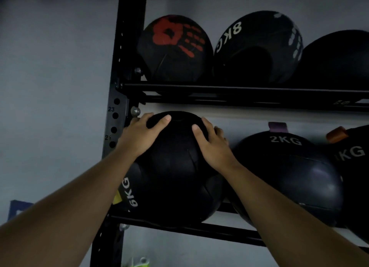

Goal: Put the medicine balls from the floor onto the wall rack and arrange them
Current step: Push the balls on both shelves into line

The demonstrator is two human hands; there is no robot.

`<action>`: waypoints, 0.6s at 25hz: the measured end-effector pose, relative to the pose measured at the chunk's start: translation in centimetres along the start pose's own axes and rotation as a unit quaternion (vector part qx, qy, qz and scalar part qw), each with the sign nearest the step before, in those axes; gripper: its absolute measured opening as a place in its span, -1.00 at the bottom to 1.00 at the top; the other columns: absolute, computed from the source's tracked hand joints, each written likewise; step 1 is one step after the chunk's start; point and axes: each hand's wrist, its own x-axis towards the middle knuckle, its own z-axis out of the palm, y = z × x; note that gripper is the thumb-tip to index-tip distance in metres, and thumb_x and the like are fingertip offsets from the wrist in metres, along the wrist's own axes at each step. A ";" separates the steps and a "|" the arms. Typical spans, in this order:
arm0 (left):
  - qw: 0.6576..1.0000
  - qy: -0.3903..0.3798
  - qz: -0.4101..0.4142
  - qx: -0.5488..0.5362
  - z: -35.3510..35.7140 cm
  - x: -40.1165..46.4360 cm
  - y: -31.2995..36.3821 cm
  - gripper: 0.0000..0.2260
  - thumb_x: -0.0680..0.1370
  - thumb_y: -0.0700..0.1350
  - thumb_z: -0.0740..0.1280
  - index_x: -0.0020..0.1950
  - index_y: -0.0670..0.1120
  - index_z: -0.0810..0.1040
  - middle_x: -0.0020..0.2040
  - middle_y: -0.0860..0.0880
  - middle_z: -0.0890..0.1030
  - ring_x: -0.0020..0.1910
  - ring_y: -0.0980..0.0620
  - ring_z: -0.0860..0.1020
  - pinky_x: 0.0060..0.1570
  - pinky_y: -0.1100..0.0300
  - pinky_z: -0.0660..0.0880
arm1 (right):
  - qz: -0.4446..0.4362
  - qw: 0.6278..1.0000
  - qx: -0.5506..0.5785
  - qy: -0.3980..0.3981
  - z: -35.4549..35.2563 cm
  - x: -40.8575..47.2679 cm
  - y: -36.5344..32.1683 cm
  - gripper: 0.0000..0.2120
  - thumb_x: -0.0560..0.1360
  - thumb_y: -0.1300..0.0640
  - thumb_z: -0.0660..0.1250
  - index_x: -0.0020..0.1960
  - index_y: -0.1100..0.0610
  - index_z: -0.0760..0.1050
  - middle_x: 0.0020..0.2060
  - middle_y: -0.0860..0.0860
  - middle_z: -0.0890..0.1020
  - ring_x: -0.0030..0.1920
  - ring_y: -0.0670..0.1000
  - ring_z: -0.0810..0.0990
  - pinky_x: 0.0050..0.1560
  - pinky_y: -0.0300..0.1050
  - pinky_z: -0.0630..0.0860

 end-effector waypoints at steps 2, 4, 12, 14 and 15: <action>1.000 0.008 0.005 0.001 0.8 0.0 0.2 -0.02 0.35 0.68 0.01 0.66 0.21 0.28 0.69 -0.13 0.30 0.63 -0.32 0.30 0.55 -0.40 0.28 | -0.004 1.000 0.012 0.009 -0.1 0.0 0.7 -0.27 0.53 -0.53 -0.04 0.64 -0.36 0.01 0.67 0.06 0.13 0.66 0.26 0.03 0.57 0.33 0.08; 1.000 0.012 0.010 0.007 1.0 0.2 0.2 -0.01 0.33 0.69 -0.02 0.66 0.22 0.27 0.70 -0.13 0.29 0.63 -0.34 0.30 0.54 -0.42 0.28 | -0.004 1.000 0.018 0.012 -0.1 -0.1 0.9 -0.29 0.53 -0.54 -0.03 0.63 -0.38 0.02 0.67 0.02 0.14 0.66 0.24 0.01 0.56 0.29 0.09; 0.999 0.002 0.014 0.039 0.9 0.0 0.2 -0.14 0.49 0.61 0.04 0.69 0.19 0.23 0.71 -0.14 0.26 0.66 -0.34 0.23 0.54 -0.44 0.22 | 0.008 0.999 -0.044 -0.020 -1.1 -1.0 -0.3 -0.28 0.59 -0.49 -0.06 0.68 -0.30 -0.06 0.68 0.05 0.13 0.66 0.27 0.05 0.55 0.29 0.15; 0.998 -0.012 0.044 0.051 0.3 -0.2 0.6 -0.18 0.54 0.56 0.04 0.69 0.15 0.25 0.70 -0.13 0.27 0.66 -0.30 0.25 0.54 -0.40 0.24 | 0.011 0.997 -0.070 -0.039 -2.1 -1.1 -0.8 -0.26 0.59 -0.49 -0.06 0.70 -0.26 -0.06 0.67 0.10 0.17 0.65 0.28 0.13 0.54 0.27 0.20; 0.995 -0.022 0.079 0.059 0.2 -0.2 0.7 -0.20 0.56 0.53 0.04 0.69 0.12 0.25 0.70 -0.11 0.28 0.65 -0.27 0.27 0.55 -0.37 0.26 | 0.008 0.996 -0.081 -0.047 -2.7 -1.1 -0.9 -0.26 0.59 -0.48 -0.04 0.70 -0.24 -0.02 0.64 0.12 0.22 0.63 0.27 0.20 0.54 0.24 0.24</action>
